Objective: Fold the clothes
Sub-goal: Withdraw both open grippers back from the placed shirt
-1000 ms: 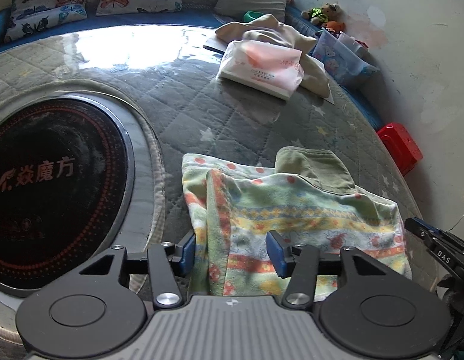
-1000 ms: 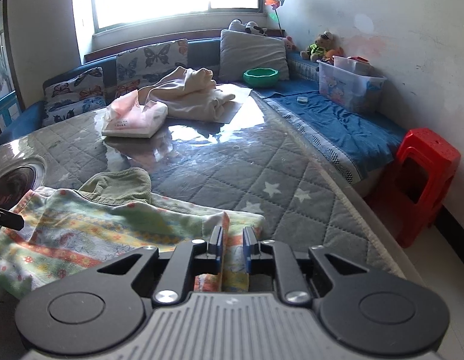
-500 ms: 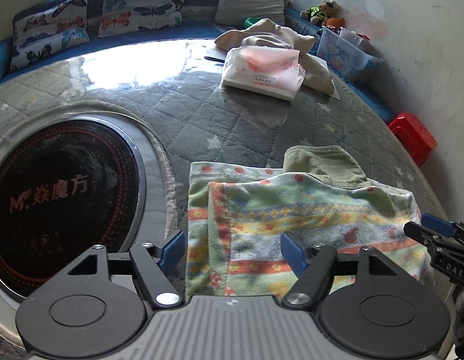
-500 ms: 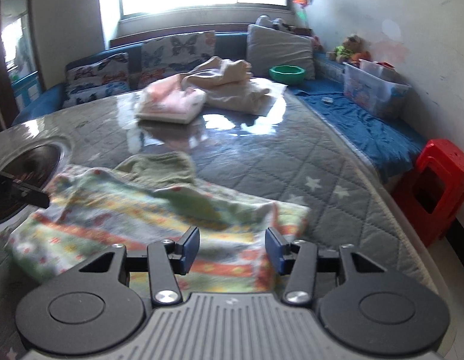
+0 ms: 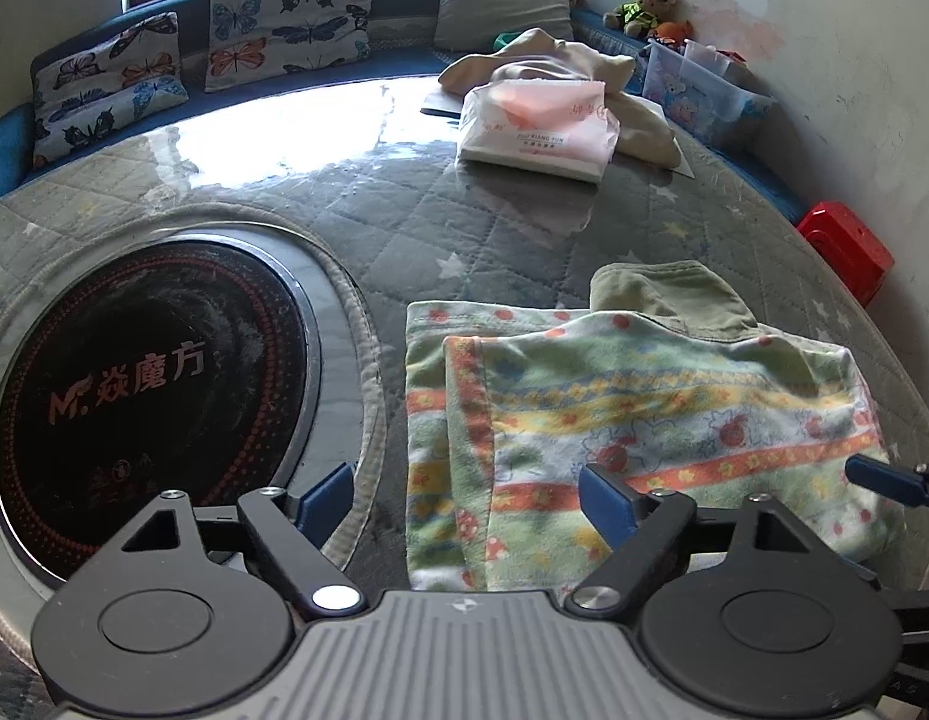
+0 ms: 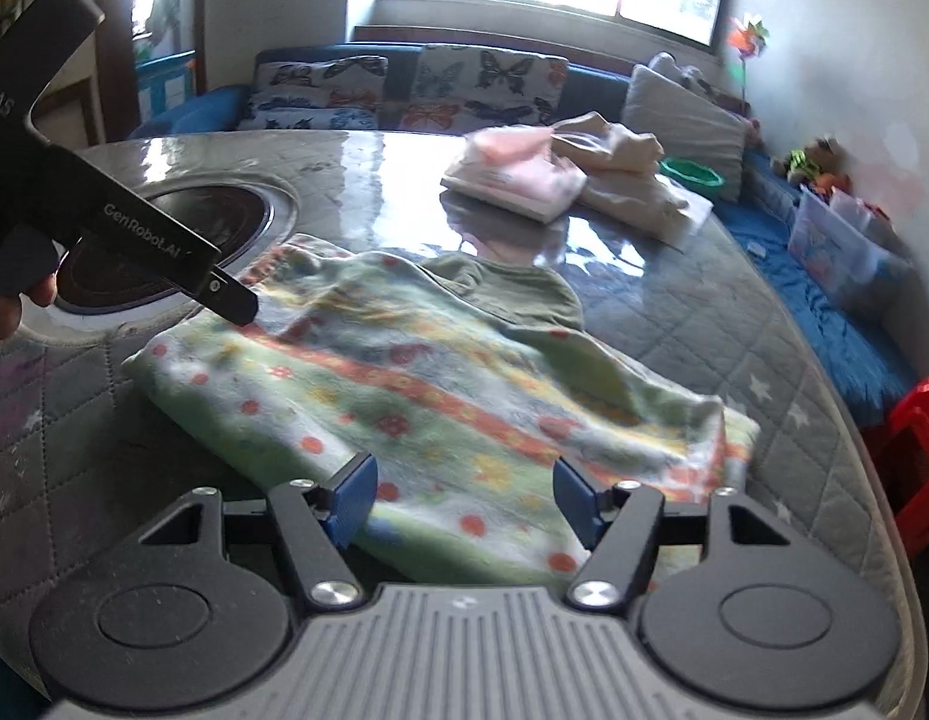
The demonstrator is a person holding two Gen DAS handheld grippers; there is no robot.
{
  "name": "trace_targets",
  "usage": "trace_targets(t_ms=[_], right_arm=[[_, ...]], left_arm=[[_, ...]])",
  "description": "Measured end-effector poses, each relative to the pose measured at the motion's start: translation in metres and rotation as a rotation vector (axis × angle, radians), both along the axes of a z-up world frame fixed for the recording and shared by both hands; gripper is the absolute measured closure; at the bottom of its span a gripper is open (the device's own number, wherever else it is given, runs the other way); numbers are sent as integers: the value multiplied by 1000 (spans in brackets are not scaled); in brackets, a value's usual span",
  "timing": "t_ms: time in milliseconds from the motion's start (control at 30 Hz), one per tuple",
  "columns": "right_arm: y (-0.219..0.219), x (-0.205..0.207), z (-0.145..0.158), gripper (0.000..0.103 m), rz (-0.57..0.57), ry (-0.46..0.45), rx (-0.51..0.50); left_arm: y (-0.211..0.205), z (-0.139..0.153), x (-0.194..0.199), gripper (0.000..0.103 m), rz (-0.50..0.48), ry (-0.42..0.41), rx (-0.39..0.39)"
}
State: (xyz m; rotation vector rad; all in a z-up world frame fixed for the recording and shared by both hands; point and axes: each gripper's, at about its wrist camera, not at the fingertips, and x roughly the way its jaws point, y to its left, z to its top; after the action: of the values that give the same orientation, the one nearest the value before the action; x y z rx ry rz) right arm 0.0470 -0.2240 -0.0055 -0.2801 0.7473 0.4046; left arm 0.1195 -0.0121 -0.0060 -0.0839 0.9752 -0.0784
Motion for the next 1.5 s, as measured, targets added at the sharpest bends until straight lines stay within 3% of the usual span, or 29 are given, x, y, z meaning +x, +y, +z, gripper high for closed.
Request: trace_targets(t_ms=[133,500,800,1067,1500], right_arm=[[9,9,5,28,14,-19,8],[43,78,-5,28,-32,2,38],[59,105,-18,25,-59,21,42],[46,88,-12,23,-56,8,46],[37,8,-11,19,42,-49,-27]], left_arm=[[2,3,-2,17,-1,-12,10],[13,2,-17,15,-1,-11,38],[17,-4,-20,13,-5,2,44],[17,-2,-21,9,0,-7,47],[21,-1,-28,7,15,-19,71]])
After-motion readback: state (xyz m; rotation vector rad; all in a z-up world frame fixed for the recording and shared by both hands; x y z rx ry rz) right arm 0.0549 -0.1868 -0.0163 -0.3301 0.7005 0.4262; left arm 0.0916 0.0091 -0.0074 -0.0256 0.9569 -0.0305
